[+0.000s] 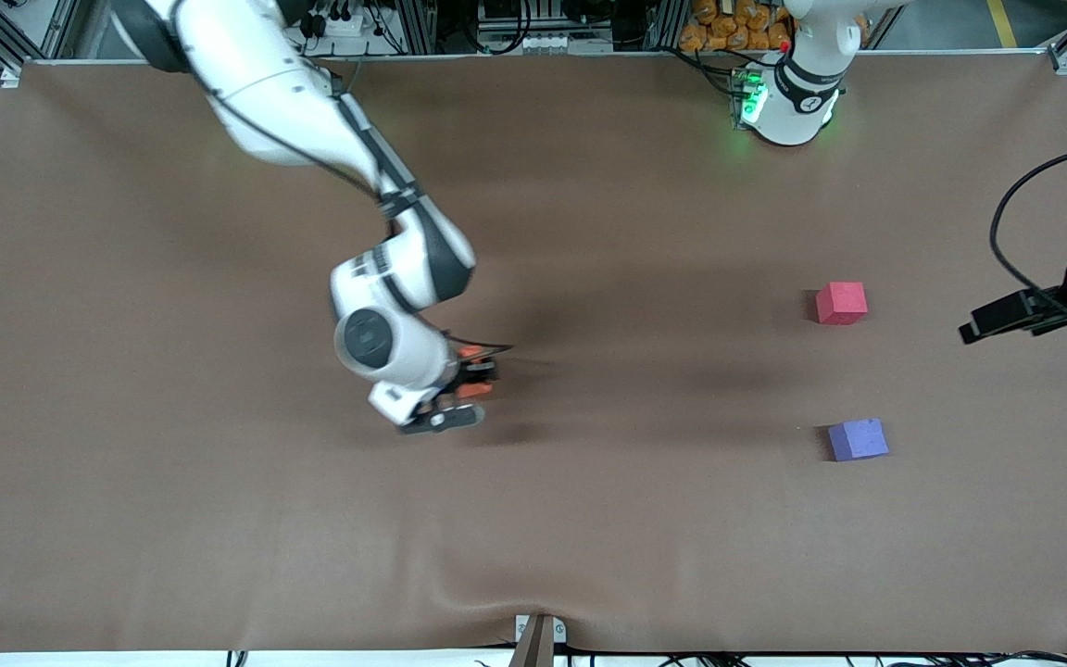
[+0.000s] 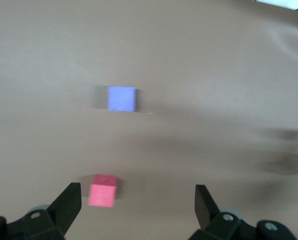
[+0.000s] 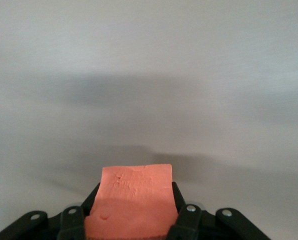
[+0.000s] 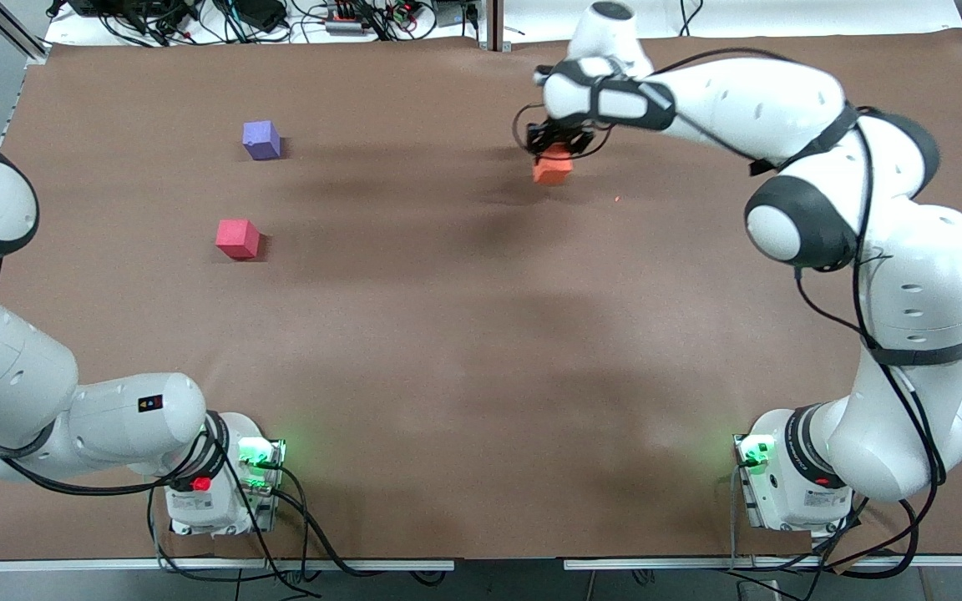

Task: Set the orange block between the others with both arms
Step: 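Set the orange block mid-table with the right gripper while the left gripper approaches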

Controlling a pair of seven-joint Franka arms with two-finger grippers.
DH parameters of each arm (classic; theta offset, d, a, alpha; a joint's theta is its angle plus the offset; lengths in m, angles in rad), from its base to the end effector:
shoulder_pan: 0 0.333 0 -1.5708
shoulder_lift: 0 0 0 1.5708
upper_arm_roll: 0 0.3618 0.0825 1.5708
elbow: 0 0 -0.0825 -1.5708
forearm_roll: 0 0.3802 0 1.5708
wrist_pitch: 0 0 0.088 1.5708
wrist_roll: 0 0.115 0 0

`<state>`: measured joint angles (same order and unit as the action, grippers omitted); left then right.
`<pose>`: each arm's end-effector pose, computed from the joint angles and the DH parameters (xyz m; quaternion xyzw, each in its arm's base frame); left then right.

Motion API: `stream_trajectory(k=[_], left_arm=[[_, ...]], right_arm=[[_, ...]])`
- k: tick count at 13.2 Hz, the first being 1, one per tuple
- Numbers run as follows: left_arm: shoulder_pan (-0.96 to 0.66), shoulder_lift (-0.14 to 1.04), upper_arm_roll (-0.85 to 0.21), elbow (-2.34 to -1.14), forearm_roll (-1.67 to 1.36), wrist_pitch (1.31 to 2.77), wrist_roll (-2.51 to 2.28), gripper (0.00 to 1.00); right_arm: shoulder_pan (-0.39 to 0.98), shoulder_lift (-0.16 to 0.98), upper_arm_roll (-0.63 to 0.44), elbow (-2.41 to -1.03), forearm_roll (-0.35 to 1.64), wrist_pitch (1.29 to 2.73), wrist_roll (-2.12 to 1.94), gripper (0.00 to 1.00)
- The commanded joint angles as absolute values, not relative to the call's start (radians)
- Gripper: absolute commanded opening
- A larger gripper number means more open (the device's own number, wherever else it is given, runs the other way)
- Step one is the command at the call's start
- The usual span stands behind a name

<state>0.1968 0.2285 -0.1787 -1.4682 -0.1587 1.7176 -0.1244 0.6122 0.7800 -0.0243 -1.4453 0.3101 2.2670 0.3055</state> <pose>0.6395 0.0090 0.5916 0.9915 0.0839 0.0069 0.0991 0.6236 0.4321 0.2561 -0.9923 -0.0472 0.0294 0.1103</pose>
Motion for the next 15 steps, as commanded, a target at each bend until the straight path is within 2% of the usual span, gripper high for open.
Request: stream_trajectory(k=[1,5,6,8,13,15], left_arm=[[0.184,0.326,-0.186,-1.433,-0.224,1.802,-0.214,1.0],[0.13,0.394,-0.186,-1.424,-0.232,1.882,-0.454,1.0],[0.127,0.405,-0.186,-1.424,-0.233,1.882,-0.462,1.0],[0.111,0.431,-0.187,-1.424,-0.233,1.89,-0.462,1.0],[-0.038,0.524,-0.183,-1.422,-0.227,1.934,-0.517,1.0],[-0.119,0.577,-0.178,-1.414,-0.229,2.014,-0.602,1.0]], right_arm=[[0.659,0.802,-0.04,-1.454,0.337,2.309,0.362,0.41],[0.698,0.827,-0.041,-1.456,0.337,2.304,0.455,0.52],[0.707,0.833,-0.04,-1.456,0.337,2.304,0.472,0.62],[0.716,0.836,-0.041,-1.457,0.336,2.31,0.474,1.0],[0.692,0.801,-0.04,-1.443,0.334,2.299,0.46,1.0],[0.658,0.766,-0.04,-1.422,0.336,2.226,0.462,1.0]])
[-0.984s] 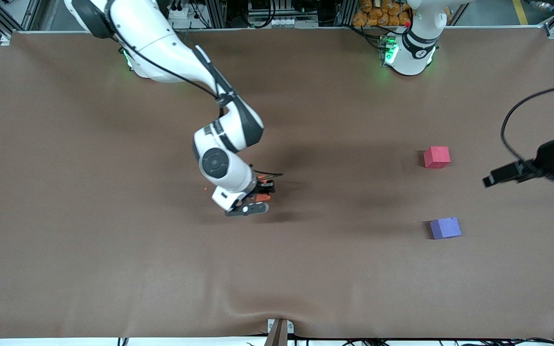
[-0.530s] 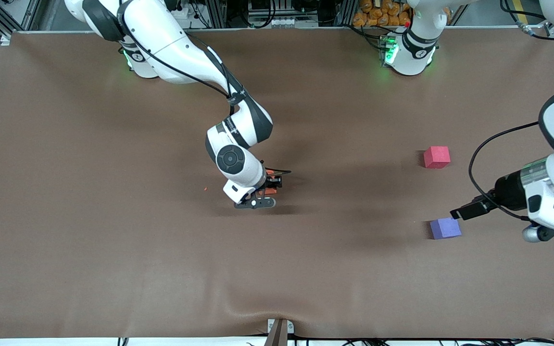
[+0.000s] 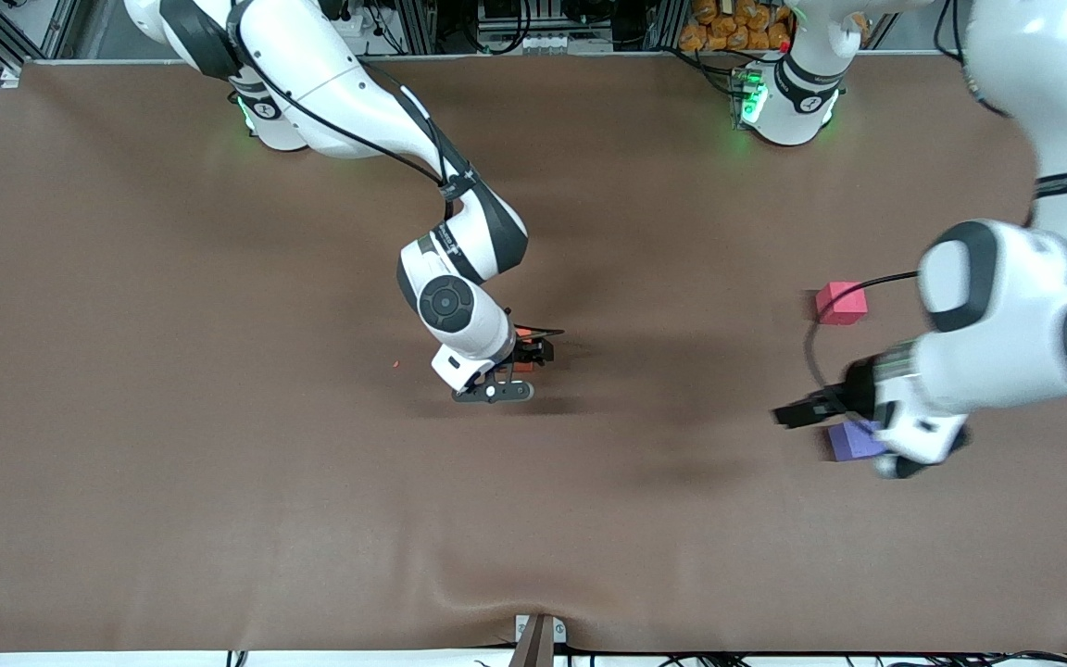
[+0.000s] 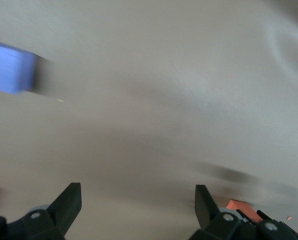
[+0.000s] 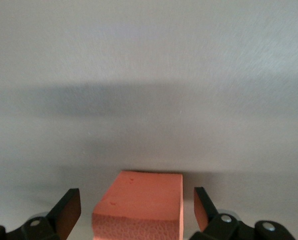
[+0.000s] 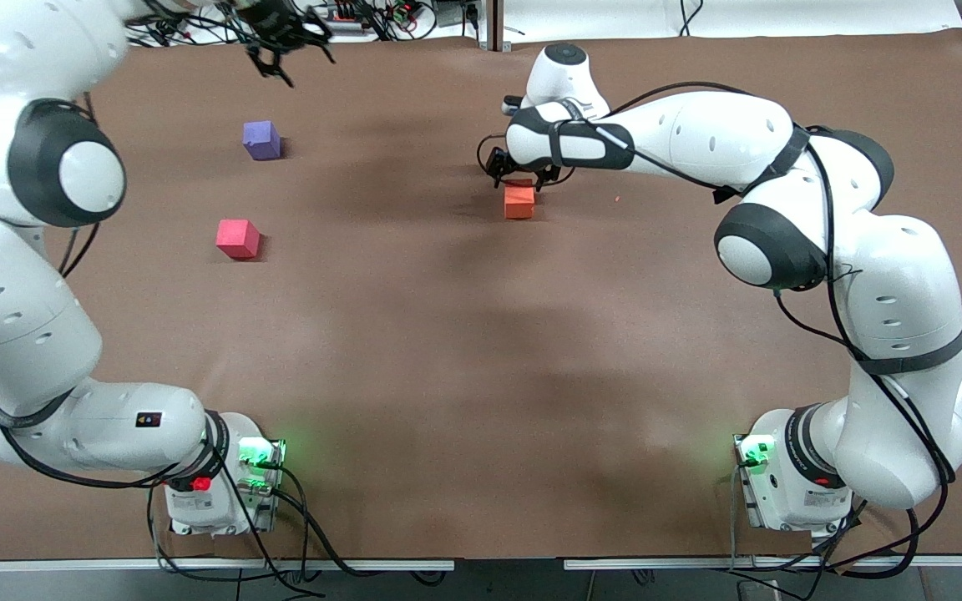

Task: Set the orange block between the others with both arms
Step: 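Set the orange block mid-table with the right gripper while the left gripper approaches, then grasp the orange block with the left gripper while the right gripper retracts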

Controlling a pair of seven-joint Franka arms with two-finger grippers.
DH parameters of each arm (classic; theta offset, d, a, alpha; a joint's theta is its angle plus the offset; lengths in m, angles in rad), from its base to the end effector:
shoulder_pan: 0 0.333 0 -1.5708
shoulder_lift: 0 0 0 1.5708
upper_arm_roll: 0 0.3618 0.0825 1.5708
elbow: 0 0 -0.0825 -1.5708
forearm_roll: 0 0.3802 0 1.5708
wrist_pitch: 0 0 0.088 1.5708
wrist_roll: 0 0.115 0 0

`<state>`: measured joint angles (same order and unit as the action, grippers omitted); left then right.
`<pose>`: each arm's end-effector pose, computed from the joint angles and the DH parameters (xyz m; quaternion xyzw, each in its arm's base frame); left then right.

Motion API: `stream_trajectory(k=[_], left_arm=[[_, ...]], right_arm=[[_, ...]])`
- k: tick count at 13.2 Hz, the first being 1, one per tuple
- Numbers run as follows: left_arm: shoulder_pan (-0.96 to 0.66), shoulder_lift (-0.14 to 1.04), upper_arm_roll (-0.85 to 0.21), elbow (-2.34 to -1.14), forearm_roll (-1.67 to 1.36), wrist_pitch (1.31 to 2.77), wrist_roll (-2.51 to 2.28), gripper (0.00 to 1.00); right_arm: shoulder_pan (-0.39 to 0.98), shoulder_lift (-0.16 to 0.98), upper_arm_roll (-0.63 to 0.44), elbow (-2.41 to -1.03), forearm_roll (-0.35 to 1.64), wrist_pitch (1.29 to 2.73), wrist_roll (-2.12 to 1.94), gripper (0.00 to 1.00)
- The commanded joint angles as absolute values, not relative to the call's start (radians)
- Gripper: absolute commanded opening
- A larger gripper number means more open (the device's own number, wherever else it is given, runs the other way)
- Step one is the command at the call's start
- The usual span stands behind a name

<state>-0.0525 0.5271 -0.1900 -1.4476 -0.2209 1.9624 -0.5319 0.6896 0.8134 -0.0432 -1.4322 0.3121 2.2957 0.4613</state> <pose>0.7034 -0.1628 0.4230 0.9691 0.1964 -0.0584 0.1371 0.5990 0.4719 0.2392 -0.9943 0.0011 0.0325 0.1017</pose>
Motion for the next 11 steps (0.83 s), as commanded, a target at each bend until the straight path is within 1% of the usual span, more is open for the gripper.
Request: stream_trajectory(k=[1,2,5,7,8,9,10,11], left_arm=[[-0.155,0.609,-0.178,-1.401,-0.229,2.061,-0.642,1.0],[-0.194,0.633,-0.175,-1.384,-0.227,2.092,-0.687,1.0],[-0.322,0.693,-0.17,-1.371,-0.209,2.184,-0.765,1.0],[-0.395,0.736,-0.17,-1.371,-0.207,2.291,-0.833,1.0],[-0.432,0.758,-0.16,-1.37,-0.209,2.351,-0.845,1.0],[-0.484,0.782,-0.137,-1.368,-0.21,2.42,-0.848,1.0],[-0.53,0.808,-0.114,-1.362,-0.21,2.486,-0.851,1.0],[-0.581,0.83,-0.095,-1.35,-0.21,2.522,-0.851,1.0]], right_arm=[[0.638,0.75,-0.04,-1.392,0.333,2.144,0.46,1.0],[0.612,0.721,-0.04,-1.373,0.331,2.069,0.46,1.0],[0.523,0.576,-0.038,-1.373,0.322,1.91,0.459,1.0],[0.473,0.485,-0.034,-1.374,0.238,1.821,0.456,1.0],[0.447,0.439,-0.025,-1.374,0.192,1.745,0.443,1.0],[0.418,0.395,-0.017,-1.374,0.155,1.667,0.419,1.0],[0.388,0.362,-0.015,-1.374,0.128,1.614,0.39,1.0],[0.356,0.336,-0.015,-1.374,0.121,1.576,0.359,1.0]])
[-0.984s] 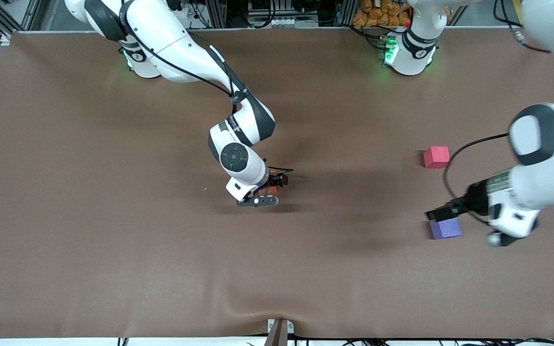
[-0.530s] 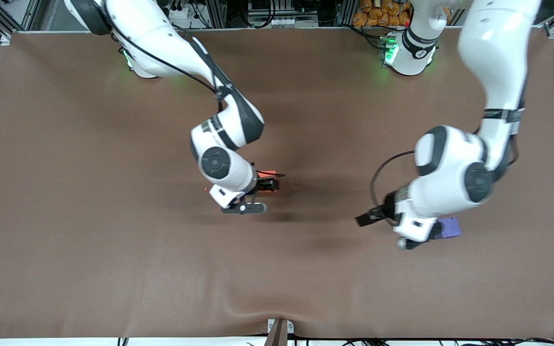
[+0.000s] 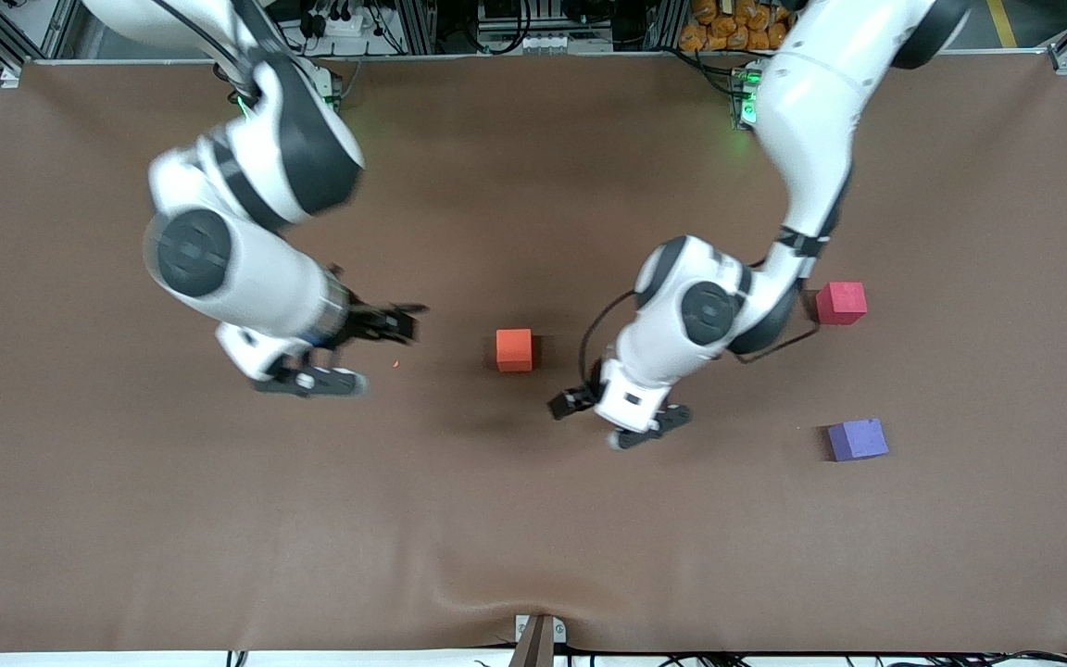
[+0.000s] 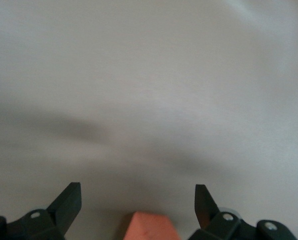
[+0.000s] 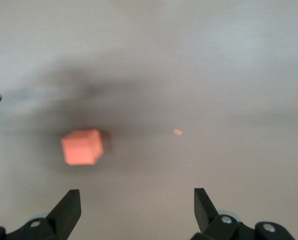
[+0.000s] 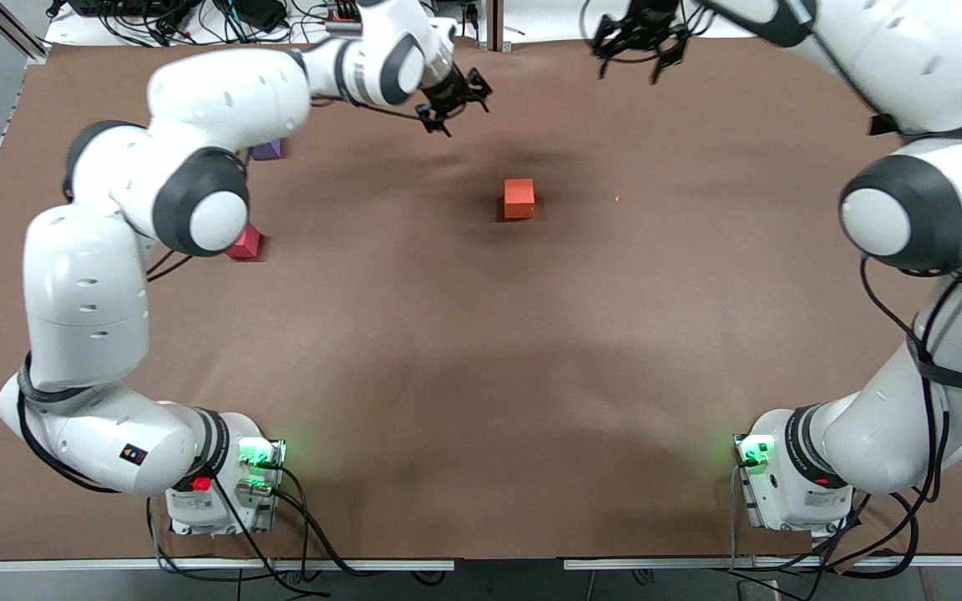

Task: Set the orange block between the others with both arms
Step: 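Grasp the orange block with the left gripper while the right gripper retracts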

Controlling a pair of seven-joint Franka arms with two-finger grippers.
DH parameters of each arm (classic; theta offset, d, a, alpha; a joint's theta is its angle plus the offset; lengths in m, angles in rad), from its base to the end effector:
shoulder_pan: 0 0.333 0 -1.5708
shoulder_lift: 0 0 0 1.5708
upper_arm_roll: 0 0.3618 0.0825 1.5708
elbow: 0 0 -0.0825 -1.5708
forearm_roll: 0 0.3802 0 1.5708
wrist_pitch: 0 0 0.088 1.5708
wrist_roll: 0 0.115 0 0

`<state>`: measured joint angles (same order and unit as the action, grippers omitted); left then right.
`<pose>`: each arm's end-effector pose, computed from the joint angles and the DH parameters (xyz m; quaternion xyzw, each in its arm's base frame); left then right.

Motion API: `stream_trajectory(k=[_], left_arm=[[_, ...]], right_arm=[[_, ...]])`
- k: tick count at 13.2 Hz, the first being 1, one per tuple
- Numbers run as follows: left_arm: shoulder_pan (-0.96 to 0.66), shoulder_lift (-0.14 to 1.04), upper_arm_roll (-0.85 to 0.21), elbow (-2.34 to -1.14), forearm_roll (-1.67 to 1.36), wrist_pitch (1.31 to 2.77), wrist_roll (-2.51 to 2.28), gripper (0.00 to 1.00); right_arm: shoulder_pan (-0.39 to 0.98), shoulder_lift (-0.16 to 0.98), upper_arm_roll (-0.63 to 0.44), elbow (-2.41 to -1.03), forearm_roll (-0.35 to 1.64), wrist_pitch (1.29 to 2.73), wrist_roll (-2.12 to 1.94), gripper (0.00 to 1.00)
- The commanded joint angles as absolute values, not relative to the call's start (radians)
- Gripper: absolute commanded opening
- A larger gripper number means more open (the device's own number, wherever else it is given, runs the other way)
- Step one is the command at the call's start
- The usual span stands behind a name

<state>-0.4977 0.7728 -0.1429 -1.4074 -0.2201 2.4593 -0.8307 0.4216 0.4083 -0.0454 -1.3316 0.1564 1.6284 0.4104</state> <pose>0.6473 -0.4480 0.3025 0.9629 0.1934 0.0184 0.1875 0.6265 0.2724 0.5268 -0.9958 0.0245 0.0775 0.0421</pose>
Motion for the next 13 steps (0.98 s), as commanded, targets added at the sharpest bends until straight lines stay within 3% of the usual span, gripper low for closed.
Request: stream_trajectory(k=[1,4,9,10,12,13], left_arm=[[-0.642,0.859,-0.056,-1.332,-0.209,2.529,-0.848,1.0],[-0.857,0.906,0.127,-1.318,-0.209,2.531,-0.85,1.0],[-0.952,0.931,0.152,-1.327,-0.207,2.526,-0.851,1.0],[-0.959,0.927,0.152,-1.334,-0.21,2.508,-0.853,0.93],[-0.959,0.92,0.15,-1.347,-0.206,2.366,-0.861,0.62],[-0.959,0.916,0.152,-1.345,-0.206,2.306,-0.859,0.61]], right_arm=[[0.321,0.307,-0.015,-1.376,0.12,1.537,0.333,1.0],[0.217,0.238,-0.015,-1.377,0.107,1.427,0.237,1.0],[0.025,0.17,-0.015,-1.378,0.043,1.41,-0.04,1.0],[0.014,0.155,-0.015,-1.378,0.025,1.41,-0.041,1.0],[-0.015,0.138,-0.015,-1.381,0.005,1.41,-0.07,1.0],[-0.018,0.138,-0.015,-1.381,0.005,1.41,-0.098,1.0]])
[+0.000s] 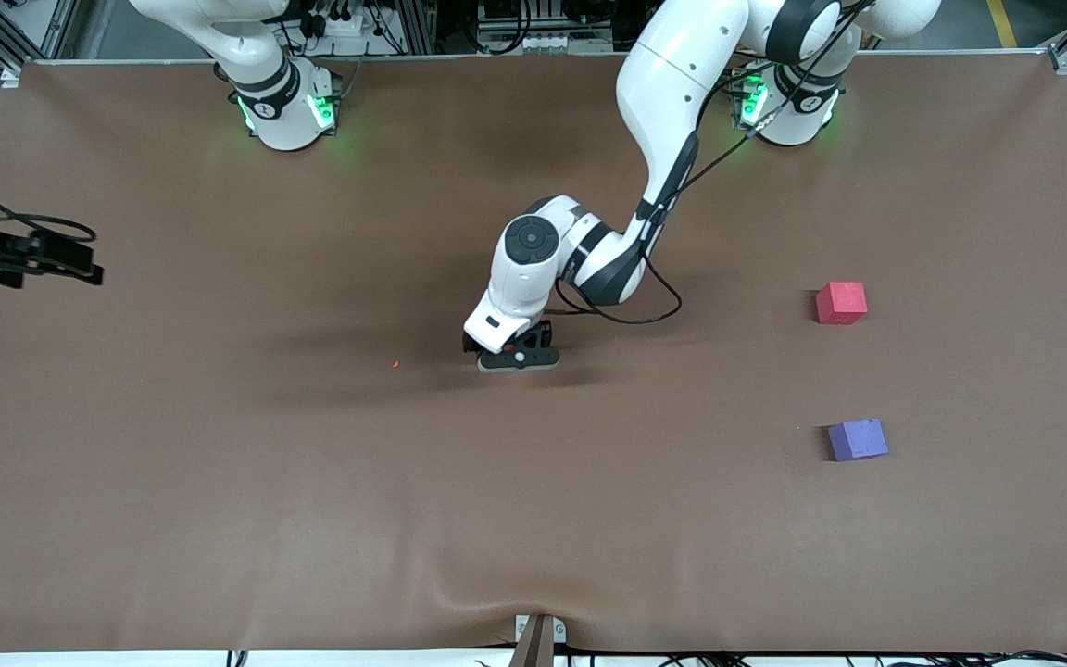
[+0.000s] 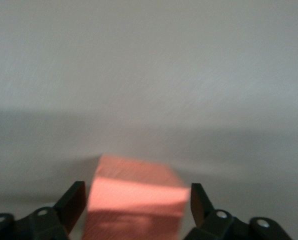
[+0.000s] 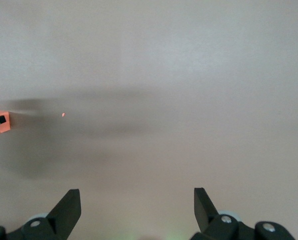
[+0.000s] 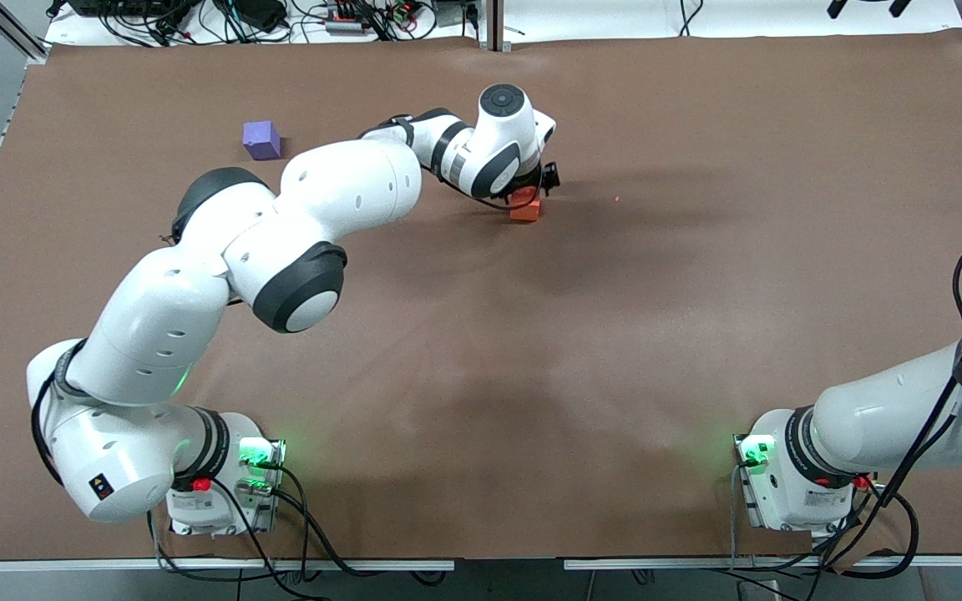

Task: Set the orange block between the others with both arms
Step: 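Grasp the orange block with the left gripper while the right gripper retracts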

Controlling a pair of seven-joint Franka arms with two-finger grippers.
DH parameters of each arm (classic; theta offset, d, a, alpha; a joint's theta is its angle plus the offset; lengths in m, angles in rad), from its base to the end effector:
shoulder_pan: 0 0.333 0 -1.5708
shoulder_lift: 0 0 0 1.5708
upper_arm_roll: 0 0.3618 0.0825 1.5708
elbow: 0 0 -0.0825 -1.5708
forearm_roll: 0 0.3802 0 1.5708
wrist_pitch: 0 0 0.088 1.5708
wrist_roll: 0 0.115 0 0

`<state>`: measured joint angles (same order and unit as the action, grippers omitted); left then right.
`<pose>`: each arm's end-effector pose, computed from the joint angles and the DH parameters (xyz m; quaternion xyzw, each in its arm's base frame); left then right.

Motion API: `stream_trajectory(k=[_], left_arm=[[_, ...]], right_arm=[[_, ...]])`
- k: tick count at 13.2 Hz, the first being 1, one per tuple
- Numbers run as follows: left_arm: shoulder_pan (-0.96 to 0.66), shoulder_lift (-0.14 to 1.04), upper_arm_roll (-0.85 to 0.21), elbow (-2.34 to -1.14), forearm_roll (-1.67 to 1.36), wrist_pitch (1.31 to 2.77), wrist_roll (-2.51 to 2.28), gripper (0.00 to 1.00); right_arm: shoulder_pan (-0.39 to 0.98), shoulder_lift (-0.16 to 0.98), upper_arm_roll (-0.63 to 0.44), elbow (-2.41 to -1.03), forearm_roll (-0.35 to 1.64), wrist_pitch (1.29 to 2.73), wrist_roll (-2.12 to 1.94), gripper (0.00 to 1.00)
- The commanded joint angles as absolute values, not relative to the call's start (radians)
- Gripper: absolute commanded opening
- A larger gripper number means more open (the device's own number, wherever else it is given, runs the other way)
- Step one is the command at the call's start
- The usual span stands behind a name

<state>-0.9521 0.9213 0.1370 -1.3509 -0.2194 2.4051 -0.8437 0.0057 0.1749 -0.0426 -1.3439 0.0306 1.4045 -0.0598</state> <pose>0.5154 -0.5921 0.2057 0.9953 0.0595 0.0286 0.0709 0.5937 -0.0152 0.6529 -0.9982 -0.0132 0.0564 0.0142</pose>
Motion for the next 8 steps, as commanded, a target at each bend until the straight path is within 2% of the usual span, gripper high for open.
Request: stream_trajectory(k=[1,3,5,8], left_arm=[[-0.959,0.905,0.152,-1.345,-0.206,2.265,-0.859,0.57],[-0.953,0.872,0.156,-1.345,-0.201,2.134,-0.854,0.02],[-0.918,0.81,0.158,-1.345,-0.122,2.01,-0.845,0.0],[-0.711,0.709,0.152,-1.356,-0.078,1.901,-0.731,0.0]], right_arm=[[-0.02,0.14,-0.015,-1.384,0.006,1.41,-0.103,1.0],[-0.02,0.141,-0.015,-1.41,0.008,1.408,-0.098,1.0],[-0.02,0.14,-0.015,-1.411,0.006,1.394,-0.095,1.0],[-0.021,0.14,-0.028,-1.402,0.002,1.358,-0.106,1.0]])
